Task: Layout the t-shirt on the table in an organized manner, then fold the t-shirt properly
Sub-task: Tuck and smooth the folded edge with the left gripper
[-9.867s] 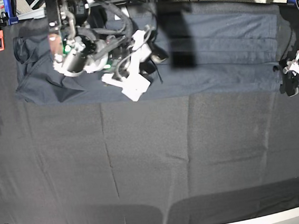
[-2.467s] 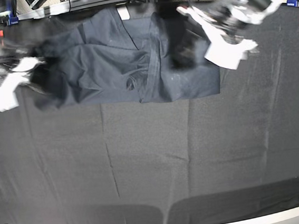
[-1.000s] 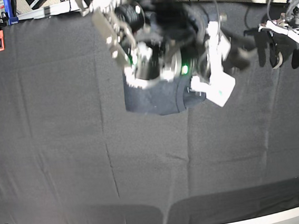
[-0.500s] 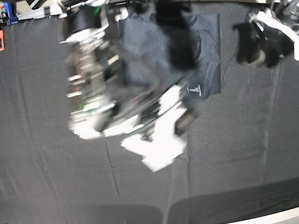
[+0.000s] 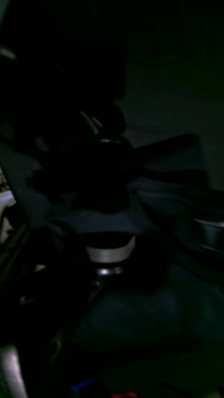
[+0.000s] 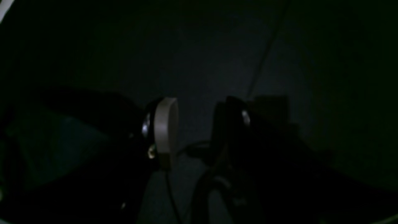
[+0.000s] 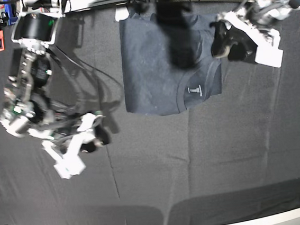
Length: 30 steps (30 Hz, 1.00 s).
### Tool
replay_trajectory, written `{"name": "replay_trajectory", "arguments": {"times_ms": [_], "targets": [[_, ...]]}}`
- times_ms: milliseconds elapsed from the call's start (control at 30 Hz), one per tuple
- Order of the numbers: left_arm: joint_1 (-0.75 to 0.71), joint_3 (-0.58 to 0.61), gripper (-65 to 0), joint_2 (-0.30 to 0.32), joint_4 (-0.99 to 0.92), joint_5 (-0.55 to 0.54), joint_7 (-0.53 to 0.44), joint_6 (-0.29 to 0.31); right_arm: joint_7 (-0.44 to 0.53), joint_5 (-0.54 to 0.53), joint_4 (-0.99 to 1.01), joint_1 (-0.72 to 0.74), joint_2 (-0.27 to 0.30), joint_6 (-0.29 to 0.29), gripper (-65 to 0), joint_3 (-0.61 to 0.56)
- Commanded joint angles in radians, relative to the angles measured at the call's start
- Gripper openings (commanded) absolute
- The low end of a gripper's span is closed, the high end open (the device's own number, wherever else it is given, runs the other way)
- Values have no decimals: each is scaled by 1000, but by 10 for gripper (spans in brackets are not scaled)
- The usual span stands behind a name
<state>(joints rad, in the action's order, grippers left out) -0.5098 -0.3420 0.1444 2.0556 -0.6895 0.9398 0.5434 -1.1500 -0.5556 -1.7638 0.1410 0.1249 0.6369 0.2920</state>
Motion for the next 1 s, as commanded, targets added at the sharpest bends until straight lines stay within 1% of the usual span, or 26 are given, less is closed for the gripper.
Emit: {"name": "replay_trajectory", "arguments": {"times_ms": [0,100,133,200,300,400,467,533,700,733,767,833,900,967], "targets": [[-3,-2,-326,3,-4,-18,-21,3,19,-37,-20,19,8,10,-400,13],[-3,-2,-326,3,-44,-35,-2,3,19,-74,-20,19,8,10,-400,31],[-3,-2,-326,3,-52,-66,16,5,19,-77,-20,19,8,10,-400,30],[-3,-2,-326,3,-56,-116,25,27,19,-77,-20,19,7,10,-400,28],[-3,-2,-326,3,-56,-124,26,29,19,-77,-20,19,8,10,-400,29],[-3,5,-331,3,-56,-134,66,25,19,-77,-20,20,8,10,-400,28],[-3,26,-333,3,-56,-149,71,26,19,-77,-20,20,8,10,-400,28],[-2,56,-348,3,-58,-147,61,26,19,-77,-20,19,8,10,-400,28],[-2,113,-427,3,-61,-79,39,25,19,-77,-20,19,8,10,-400,29],[-2,113,-461,3,-61,-70,30,25,19,-77,-20,19,8,10,-400,29],[-2,113,-509,3,-61,-69,29,25,19,-77,-20,19,8,10,-400,29],[-3,113,-644,3,-61,-71,29,25,19,-77,-20,19,8,10,-401,29],[-3,113,-650,3,-61,-81,46,24,19,-77,-20,19,8,10,-401,29],[-3,113,-650,4,-56,-149,130,25,20,-77,-20,19,8,10,-401,29]]}}
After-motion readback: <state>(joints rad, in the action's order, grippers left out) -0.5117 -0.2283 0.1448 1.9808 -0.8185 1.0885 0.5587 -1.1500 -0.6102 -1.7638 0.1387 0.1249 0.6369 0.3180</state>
